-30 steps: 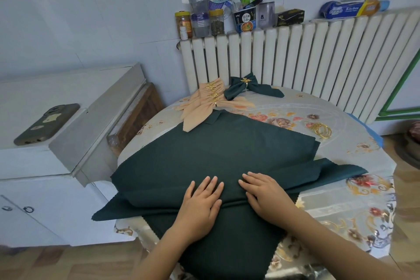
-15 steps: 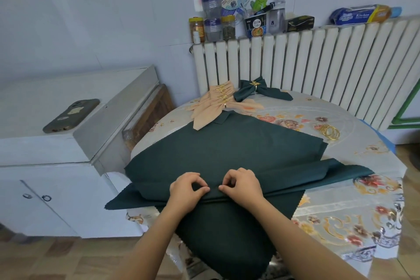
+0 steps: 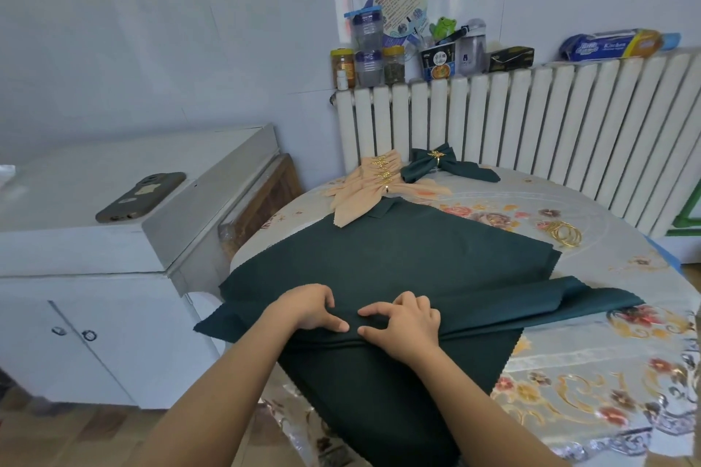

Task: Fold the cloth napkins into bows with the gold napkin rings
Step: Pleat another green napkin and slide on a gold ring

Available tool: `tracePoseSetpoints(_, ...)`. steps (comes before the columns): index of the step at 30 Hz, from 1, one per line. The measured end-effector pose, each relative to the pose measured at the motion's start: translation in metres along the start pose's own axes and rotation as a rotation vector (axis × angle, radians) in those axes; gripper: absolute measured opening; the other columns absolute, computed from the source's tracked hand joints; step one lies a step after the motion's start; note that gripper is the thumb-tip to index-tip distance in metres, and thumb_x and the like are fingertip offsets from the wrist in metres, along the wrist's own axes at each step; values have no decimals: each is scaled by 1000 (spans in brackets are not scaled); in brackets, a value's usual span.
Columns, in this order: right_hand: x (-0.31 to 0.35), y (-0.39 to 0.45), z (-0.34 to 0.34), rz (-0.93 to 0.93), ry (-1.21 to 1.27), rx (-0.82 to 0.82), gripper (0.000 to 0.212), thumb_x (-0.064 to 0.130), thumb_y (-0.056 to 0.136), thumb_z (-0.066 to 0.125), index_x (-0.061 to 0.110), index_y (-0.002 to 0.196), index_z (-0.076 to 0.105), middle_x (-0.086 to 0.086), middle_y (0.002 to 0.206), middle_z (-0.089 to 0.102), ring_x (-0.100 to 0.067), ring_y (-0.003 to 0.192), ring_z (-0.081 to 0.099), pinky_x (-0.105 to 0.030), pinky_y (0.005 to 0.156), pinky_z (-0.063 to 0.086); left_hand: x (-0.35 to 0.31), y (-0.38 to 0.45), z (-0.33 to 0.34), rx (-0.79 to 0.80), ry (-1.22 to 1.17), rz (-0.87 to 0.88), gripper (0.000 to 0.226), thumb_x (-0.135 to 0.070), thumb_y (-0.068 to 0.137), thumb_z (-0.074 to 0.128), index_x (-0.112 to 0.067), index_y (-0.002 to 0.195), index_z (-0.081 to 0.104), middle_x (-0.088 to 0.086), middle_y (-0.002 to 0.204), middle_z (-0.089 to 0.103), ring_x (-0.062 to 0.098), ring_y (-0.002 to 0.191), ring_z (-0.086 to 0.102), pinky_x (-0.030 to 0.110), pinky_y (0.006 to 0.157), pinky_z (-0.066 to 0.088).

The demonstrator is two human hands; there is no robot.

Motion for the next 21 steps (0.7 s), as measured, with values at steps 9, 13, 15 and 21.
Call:
tracePoseSetpoints(9, 0, 0, -2, 8, -1, 15, 38, 67, 80, 53, 58, 117, 51, 6, 120, 41, -19, 122, 31, -34, 103, 21, -21, -26, -2, -298, 73, 24, 33, -44, 79, 69, -24, 101, 55, -3, 104, 61, 19, 95, 57, 30, 72, 44)
tracePoseSetpoints(13, -2, 0, -1, -3, 24, 8, 37, 66, 81, 53, 57, 117, 52, 6, 118, 42, -18, 121, 31, -33, 103, 21, -36, -45, 5, -425, -5, 85, 10, -29, 82, 61, -24, 89, 56, -3, 93, 62, 17, 84, 58, 27, 66, 44)
tracePoseSetpoints(15, -2, 0, -1, -17, 20, 15, 37, 64, 83, 52, 56, 119, 51, 5, 120, 42, -19, 122, 30, -34, 103, 20, -38, -50, 13, -347, -152, 107, 10, -34, 84, 61, -24, 84, 61, -6, 82, 61, 11, 73, 56, 24, 61, 42)
tracePoseSetpoints(21, -7, -2, -1, -41, 114, 62, 28, 51, 92, 45, 48, 118, 55, 5, 127, 43, -19, 127, 29, -33, 105, 17, -31, -53, 18, 52, -551, 115, 17, -15, 90, 53, -11, 94, 69, -1, 84, 61, 15, 79, 60, 23, 68, 46)
Point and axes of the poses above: each hand's wrist, its own y-axis towards the middle knuckle, its own z-axis out of the palm, x = y × z, the point moved 6 cm from there along y, towards the middle knuckle
